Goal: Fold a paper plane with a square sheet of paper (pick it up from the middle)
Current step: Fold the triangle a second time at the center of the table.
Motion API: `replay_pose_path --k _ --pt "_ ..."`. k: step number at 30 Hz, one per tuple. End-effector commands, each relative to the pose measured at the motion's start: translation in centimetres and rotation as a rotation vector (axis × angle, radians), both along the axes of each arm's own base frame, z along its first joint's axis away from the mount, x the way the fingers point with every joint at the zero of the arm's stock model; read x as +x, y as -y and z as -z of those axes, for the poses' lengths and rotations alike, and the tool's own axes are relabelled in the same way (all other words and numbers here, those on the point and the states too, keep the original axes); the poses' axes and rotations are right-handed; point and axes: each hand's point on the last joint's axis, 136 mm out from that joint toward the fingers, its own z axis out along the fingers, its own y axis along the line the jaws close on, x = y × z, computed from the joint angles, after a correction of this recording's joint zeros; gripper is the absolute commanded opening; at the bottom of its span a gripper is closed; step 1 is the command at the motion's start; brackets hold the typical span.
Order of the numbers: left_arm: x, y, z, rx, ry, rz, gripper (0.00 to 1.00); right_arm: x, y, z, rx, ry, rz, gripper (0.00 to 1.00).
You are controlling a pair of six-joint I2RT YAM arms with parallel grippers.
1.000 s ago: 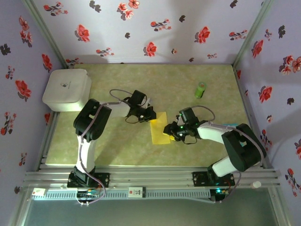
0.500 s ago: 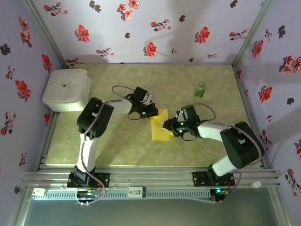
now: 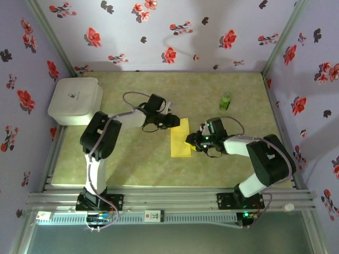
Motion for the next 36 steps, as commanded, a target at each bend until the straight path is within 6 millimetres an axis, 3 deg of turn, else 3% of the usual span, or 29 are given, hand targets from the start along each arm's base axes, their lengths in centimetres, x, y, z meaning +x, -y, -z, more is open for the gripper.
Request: replay_pose_path --k 1,8,16,19,31,36 --pt "-1.0 -0.5 -1.9 -0.009 0.086 0.021 0.38 0.0 -0.1 0.0 0.019 0.010 -0.024 0.29" --pt "-3.6 -1.7 -2.1 0.013 0.123 0.026 0.40 0.5 -0.3 0.4 0.013 0.001 -0.051 0.26" --pt "-6.7 -1.2 -4.2 0.045 0.415 0.099 0.41 1.0 0.1 0.6 0.001 -0.002 -0.043 0.21" --pt "-7.1 -1.4 -4.0 0.050 0.419 0.095 0.41 0.9 0.3 0.8 -0.010 -0.021 -0.030 0.16" --pt "-8.5 -2.1 -4.5 0.033 0.453 0.120 0.38 -0.8 2.0 1.6 -0.082 -0.108 0.033 0.16" --pt "-8.4 -2.1 -4.9 0.055 0.474 0.146 0.37 -0.8 1.7 1.1 -0.074 -0.119 0.018 0.16"
